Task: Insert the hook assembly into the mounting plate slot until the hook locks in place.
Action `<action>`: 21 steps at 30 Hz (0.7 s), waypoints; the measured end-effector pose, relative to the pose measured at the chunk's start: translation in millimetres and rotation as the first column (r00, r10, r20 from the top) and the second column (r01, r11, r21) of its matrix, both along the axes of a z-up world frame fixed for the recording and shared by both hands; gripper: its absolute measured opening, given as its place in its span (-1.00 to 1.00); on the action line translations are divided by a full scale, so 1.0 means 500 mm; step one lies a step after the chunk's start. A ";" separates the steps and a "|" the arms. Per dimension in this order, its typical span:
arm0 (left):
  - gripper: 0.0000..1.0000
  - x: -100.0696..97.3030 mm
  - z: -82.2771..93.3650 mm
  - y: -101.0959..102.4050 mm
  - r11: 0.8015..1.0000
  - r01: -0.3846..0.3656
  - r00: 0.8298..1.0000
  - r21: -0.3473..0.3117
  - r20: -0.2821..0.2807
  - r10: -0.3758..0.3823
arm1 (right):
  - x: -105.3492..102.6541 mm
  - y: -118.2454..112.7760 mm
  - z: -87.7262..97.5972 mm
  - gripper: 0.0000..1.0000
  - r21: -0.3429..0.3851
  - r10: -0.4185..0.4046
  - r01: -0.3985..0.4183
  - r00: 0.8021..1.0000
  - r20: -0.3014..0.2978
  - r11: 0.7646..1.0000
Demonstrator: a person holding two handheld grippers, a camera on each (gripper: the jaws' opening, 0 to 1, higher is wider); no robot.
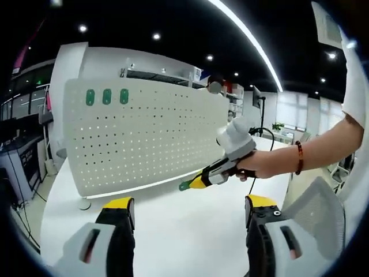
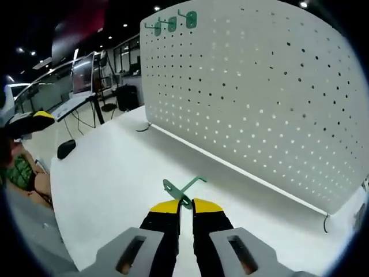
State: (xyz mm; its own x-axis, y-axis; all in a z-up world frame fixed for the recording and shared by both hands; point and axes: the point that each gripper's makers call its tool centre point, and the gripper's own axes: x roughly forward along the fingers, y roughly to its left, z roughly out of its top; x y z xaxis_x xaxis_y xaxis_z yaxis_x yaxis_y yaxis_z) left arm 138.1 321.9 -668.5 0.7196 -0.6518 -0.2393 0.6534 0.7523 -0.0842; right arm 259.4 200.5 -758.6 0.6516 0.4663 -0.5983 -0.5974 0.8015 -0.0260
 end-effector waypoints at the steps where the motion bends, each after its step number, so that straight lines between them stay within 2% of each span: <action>1: 0.60 -0.004 0.000 0.000 1.000 0.000 1.000 0.012 0.005 0.000 | -0.002 0.000 0.004 -0.89 0.003 0.000 0.000 1.000 0.004 1.000; 10: 0.60 -0.027 0.010 -0.012 1.000 0.009 1.000 0.007 0.001 -0.009 | -0.030 -0.010 0.039 -0.89 0.002 0.028 -0.028 0.997 0.067 1.000; 12: 0.60 -0.033 0.024 -0.025 0.998 0.022 1.000 -0.058 -0.015 -0.023 | -0.040 -0.012 0.040 -0.89 0.003 0.036 -0.036 0.997 0.066 0.999; 16: 0.58 -0.033 0.037 -0.033 0.999 0.017 1.000 -0.030 0.013 -0.017 | -0.060 -0.010 0.047 -0.89 -0.001 0.066 -0.066 0.994 0.082 0.998; 21: 0.58 -0.043 0.034 -0.048 0.999 0.030 0.999 -0.018 0.011 -0.030 | -0.083 -0.011 0.063 -0.89 -0.024 0.112 -0.110 0.986 0.123 0.994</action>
